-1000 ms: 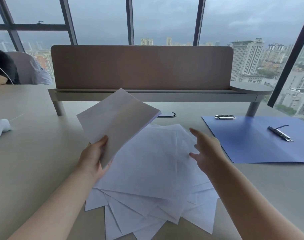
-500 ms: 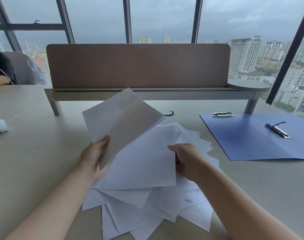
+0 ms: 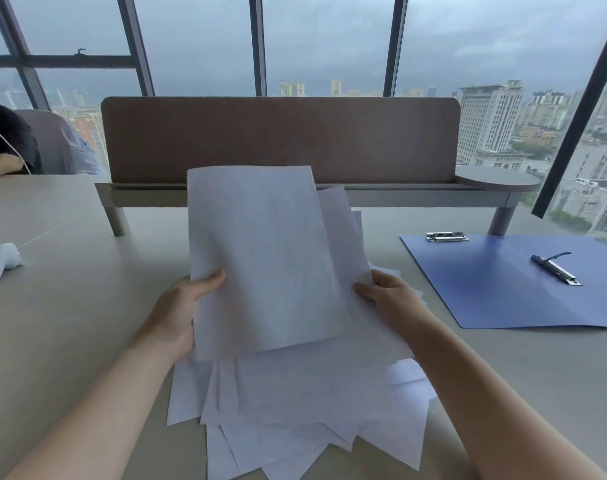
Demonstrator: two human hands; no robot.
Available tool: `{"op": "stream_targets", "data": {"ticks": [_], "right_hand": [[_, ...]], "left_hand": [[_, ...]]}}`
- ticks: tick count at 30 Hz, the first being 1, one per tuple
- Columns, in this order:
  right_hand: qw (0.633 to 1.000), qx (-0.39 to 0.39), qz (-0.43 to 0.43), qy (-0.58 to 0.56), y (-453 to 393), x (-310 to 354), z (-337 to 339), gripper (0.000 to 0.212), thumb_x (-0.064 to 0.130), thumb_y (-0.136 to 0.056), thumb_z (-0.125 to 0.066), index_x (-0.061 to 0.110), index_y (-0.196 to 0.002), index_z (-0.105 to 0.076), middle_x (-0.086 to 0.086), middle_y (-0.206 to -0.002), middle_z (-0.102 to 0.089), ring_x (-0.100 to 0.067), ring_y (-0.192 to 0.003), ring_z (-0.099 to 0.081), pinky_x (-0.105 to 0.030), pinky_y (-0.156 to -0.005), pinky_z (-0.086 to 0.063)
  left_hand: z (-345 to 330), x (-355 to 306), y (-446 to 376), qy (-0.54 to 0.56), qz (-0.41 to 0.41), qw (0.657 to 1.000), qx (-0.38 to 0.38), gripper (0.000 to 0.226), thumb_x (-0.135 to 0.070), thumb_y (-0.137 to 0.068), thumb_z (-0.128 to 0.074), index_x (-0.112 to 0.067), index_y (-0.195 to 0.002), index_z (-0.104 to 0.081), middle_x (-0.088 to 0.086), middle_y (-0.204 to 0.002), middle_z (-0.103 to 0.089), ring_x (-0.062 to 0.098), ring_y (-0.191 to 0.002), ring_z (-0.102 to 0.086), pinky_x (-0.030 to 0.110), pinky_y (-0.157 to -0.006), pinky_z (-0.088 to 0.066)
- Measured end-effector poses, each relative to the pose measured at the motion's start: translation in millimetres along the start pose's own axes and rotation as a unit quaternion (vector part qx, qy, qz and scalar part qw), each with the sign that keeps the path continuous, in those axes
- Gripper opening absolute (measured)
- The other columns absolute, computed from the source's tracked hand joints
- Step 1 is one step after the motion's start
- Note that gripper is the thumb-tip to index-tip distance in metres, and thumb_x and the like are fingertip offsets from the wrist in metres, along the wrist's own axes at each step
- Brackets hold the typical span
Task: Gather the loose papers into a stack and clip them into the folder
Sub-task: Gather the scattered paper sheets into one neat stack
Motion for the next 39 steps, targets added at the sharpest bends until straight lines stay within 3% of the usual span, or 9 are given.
{"op": "stream_targets", "data": {"ticks": [6, 10, 12, 18, 22, 26, 30, 35, 39], "right_hand": [[0.995, 0.034, 0.033, -0.088, 10, 7, -13, 0.027, 0.013, -0.096, -0.055, 0.026, -0.09, -0.078, -0.002, -0.087, -0.078, -0.018, -0.072, -0.071, -0.031, -0.07, -0.059], [0.99, 0.015, 0.033, -0.14, 17, 13, -10, 0.031, 0.044, -0.099, -0.053, 0.029, -0.079, -0.071, 0.014, -0.069, -0.072, -0.003, -0.061, -0.068, -0.018, -0.051, -0.053], [0.987, 0.028, 0.03, -0.159, 19, 17, -13, 0.028, 0.052, -0.097, -0.051, 0.035, -0.083, -0.068, 0.014, -0.077, -0.075, -0.006, -0.071, -0.071, -0.023, -0.054, -0.055], [0.967, 0.055, 0.174, -0.178, 26, 52, -21, 0.016, 0.021, -0.1, -0.056, 0.028, -0.108, -0.068, 0.007, -0.098, -0.078, -0.013, -0.091, -0.074, -0.032, -0.077, -0.06], [0.953, 0.058, 0.253, -0.156, 36, 70, -19, 0.02, 0.022, -0.098, -0.058, 0.024, -0.116, -0.065, 0.003, -0.107, -0.075, -0.017, -0.101, -0.071, -0.034, -0.083, -0.06], [0.959, 0.051, 0.236, -0.149, 34, 60, -19, 0.033, 0.028, -0.085, -0.072, 0.016, -0.116, -0.068, -0.006, -0.109, -0.076, -0.025, -0.104, -0.072, -0.042, -0.085, -0.058], [0.967, 0.048, 0.194, -0.156, 32, 45, -25, 0.034, 0.026, -0.076, -0.083, 0.015, -0.106, -0.074, -0.007, -0.104, -0.078, -0.025, -0.098, -0.074, -0.041, -0.081, -0.058], [0.975, 0.031, 0.174, -0.136, 29, 37, -28, 0.024, 0.025, -0.083, -0.076, 0.015, -0.106, -0.074, -0.003, -0.102, -0.079, -0.021, -0.096, -0.075, -0.042, -0.084, -0.06], [0.988, 0.031, 0.134, -0.077, 21, 25, -30, 0.032, 0.042, -0.091, -0.066, 0.012, -0.1, -0.075, -0.007, -0.1, -0.078, -0.026, -0.096, -0.074, -0.048, -0.087, -0.058]], "left_hand": [[-25, 2, 14, -0.065, -0.047, 0.997, 0.022, 0.026, -0.006, -0.09, -0.062, -0.009, -0.115, -0.067, 0.013, -0.107, -0.075, 0.028, -0.089, -0.074, 0.041, -0.081, -0.059], [-27, -11, 14, -0.19, -0.175, 0.966, 0.009, 0.066, 0.003, -0.085, -0.069, -0.03, -0.138, -0.046, -0.008, -0.129, -0.064, 0.014, -0.116, -0.064, 0.046, -0.101, -0.05], [-30, -21, 19, -0.227, -0.236, 0.945, 0.005, 0.084, 0.002, -0.085, -0.07, -0.036, -0.148, -0.031, -0.016, -0.143, -0.05, 0.006, -0.129, -0.052, 0.043, -0.109, -0.043], [-36, -61, 44, -0.197, -0.4, 0.893, -0.06, 0.092, -0.01, -0.085, -0.07, -0.017, -0.157, -0.012, -0.005, -0.163, -0.021, 0.007, -0.149, -0.023, 0.045, -0.121, -0.026], [-40, -73, 60, -0.183, -0.442, 0.873, -0.096, 0.081, -0.007, -0.089, -0.068, -0.011, -0.154, -0.019, -0.004, -0.16, -0.028, 0.002, -0.147, -0.023, 0.031, -0.121, -0.022], [-33, -65, 50, -0.071, -0.358, 0.93, -0.039, 0.045, -0.026, -0.086, -0.066, -0.024, -0.13, -0.056, -0.007, -0.124, -0.067, 0.015, -0.12, -0.061, 0.04, -0.105, -0.047], [-33, -37, 34, -0.019, -0.216, 0.976, 0.004, 0.025, -0.034, -0.074, -0.074, -0.026, -0.097, -0.078, -0.004, -0.106, -0.077, 0.017, -0.107, -0.07, 0.047, -0.104, -0.046], [-42, -25, 35, -0.081, -0.15, 0.983, 0.071, 0.032, -0.043, -0.062, -0.086, -0.031, -0.092, -0.081, -0.003, -0.102, -0.078, 0.016, -0.101, -0.072, 0.038, -0.092, -0.052], [-33, -16, 23, -0.079, -0.112, 0.99, 0.014, 0.013, -0.021, -0.092, -0.064, -0.018, -0.099, -0.073, -0.001, -0.102, -0.078, 0.021, -0.101, -0.072, 0.041, -0.093, -0.053]]}}
Point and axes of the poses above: each hand's wrist, its own y-axis away from the middle knuckle, its own z-axis out of the back of the hand, x = y × z, the point moved 8 cm from there along -y, towards the middle knuckle
